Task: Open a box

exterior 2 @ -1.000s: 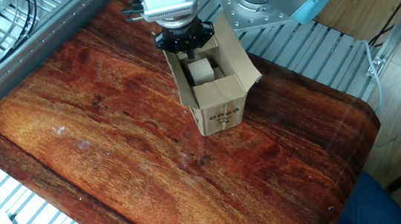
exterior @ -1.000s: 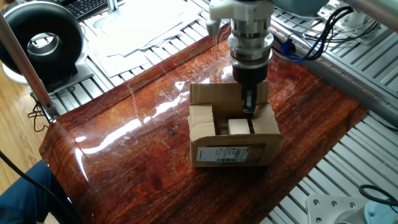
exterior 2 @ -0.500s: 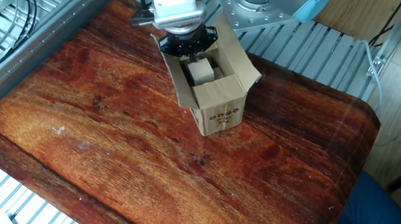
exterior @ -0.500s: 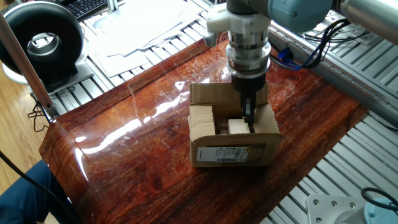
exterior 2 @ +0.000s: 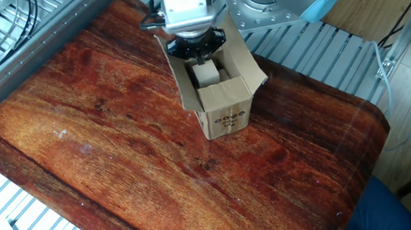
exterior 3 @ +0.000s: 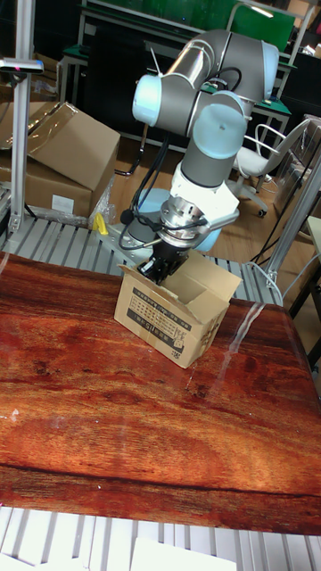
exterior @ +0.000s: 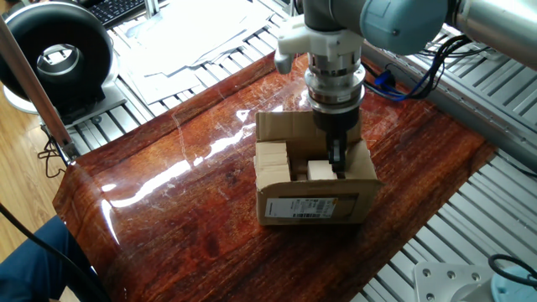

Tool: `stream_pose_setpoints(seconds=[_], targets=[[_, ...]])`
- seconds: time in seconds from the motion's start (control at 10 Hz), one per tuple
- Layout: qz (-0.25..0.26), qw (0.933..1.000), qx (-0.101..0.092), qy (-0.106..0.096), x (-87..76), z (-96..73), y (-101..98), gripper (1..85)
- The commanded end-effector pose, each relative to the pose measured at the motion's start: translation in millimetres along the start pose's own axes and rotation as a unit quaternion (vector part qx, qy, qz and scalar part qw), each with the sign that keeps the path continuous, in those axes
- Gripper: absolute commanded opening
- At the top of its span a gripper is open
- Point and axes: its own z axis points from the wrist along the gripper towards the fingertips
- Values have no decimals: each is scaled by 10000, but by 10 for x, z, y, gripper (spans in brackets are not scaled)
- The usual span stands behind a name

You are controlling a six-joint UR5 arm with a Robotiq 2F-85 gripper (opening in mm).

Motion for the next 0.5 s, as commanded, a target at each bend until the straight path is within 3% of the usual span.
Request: stream_pose_setpoints(seconds=[0.0, 0.4], targets=[[-142, 9998, -52, 99, 92, -24, 6, 10], [-254, 9992, -185, 238, 231, -99, 23, 10]])
